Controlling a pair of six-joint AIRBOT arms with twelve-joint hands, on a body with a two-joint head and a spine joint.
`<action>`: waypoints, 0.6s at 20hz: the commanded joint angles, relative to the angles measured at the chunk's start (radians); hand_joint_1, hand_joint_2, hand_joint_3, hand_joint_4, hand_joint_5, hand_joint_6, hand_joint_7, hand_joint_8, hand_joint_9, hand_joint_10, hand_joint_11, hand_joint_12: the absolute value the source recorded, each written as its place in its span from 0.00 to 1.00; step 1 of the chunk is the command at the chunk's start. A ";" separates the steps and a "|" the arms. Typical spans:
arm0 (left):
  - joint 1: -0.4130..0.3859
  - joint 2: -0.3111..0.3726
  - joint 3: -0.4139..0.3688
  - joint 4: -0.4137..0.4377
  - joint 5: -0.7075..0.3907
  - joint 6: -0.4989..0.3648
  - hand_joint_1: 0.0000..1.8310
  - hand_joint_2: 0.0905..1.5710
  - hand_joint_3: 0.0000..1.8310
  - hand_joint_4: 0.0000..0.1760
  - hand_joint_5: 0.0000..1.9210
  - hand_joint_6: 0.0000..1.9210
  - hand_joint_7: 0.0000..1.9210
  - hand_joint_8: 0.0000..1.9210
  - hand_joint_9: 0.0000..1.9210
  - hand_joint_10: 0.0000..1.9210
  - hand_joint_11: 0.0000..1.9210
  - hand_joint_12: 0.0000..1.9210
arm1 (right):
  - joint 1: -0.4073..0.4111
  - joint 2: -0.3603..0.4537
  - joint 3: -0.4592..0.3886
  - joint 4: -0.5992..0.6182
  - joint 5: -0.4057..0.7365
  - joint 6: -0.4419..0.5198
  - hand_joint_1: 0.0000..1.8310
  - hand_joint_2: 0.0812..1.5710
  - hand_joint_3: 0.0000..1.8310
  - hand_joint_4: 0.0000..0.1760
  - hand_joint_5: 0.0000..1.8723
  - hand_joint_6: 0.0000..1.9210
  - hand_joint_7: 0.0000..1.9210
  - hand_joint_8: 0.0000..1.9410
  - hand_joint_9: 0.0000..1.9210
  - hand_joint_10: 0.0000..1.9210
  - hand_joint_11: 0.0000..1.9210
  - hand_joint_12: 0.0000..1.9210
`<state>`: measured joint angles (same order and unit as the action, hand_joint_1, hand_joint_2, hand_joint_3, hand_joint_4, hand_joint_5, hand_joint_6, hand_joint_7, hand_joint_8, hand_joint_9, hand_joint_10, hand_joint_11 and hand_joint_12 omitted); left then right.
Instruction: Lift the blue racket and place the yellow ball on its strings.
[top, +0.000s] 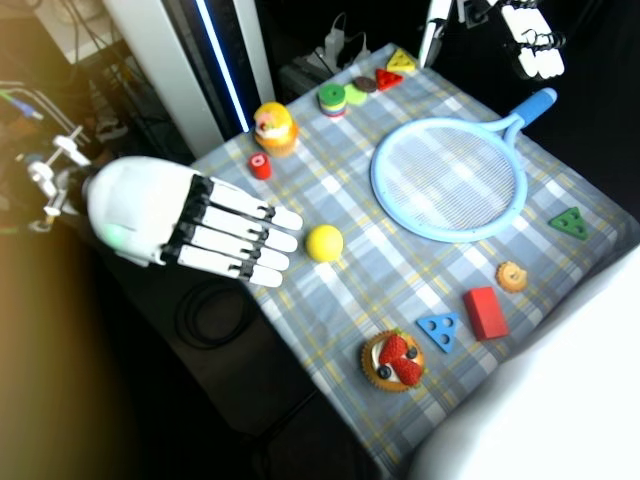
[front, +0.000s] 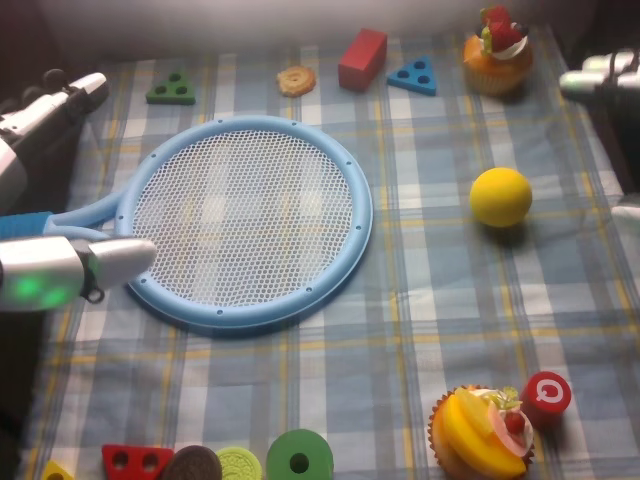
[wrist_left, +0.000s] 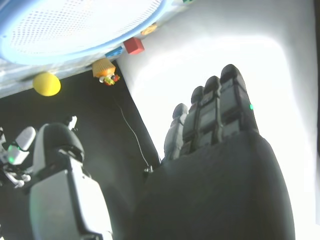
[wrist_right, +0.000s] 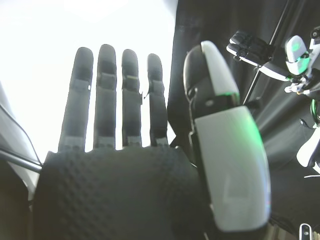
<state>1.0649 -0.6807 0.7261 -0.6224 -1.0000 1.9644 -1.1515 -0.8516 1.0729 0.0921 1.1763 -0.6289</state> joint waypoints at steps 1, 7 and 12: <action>-0.002 0.008 0.008 0.020 -0.089 -0.005 0.34 0.58 0.01 0.91 0.01 0.00 0.13 0.00 0.17 0.01 0.00 0.56 | 0.005 0.001 0.006 0.019 0.122 0.003 0.49 0.66 0.01 0.55 0.15 0.00 0.14 0.00 0.13 0.01 0.07 0.28; 0.010 0.009 0.122 -0.118 0.066 0.004 0.40 0.53 0.00 1.00 0.00 0.00 0.06 0.00 0.09 0.00 0.00 0.42 | 0.003 -0.004 0.007 0.011 0.109 0.003 0.48 0.69 0.00 0.59 0.16 0.00 0.15 0.00 0.13 0.00 0.04 0.32; 0.000 0.001 0.149 -0.255 0.130 0.313 0.45 0.51 0.00 1.00 0.00 0.00 0.05 0.00 0.04 0.00 0.00 0.25 | 0.005 -0.008 0.010 0.003 0.093 0.003 0.48 0.69 0.00 0.46 0.19 0.00 0.17 0.00 0.15 0.00 0.00 0.38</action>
<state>1.0729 -0.6823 0.8700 -0.9073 -0.7757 2.3016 -1.1526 -0.8566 1.0782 0.0784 1.1538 -0.6289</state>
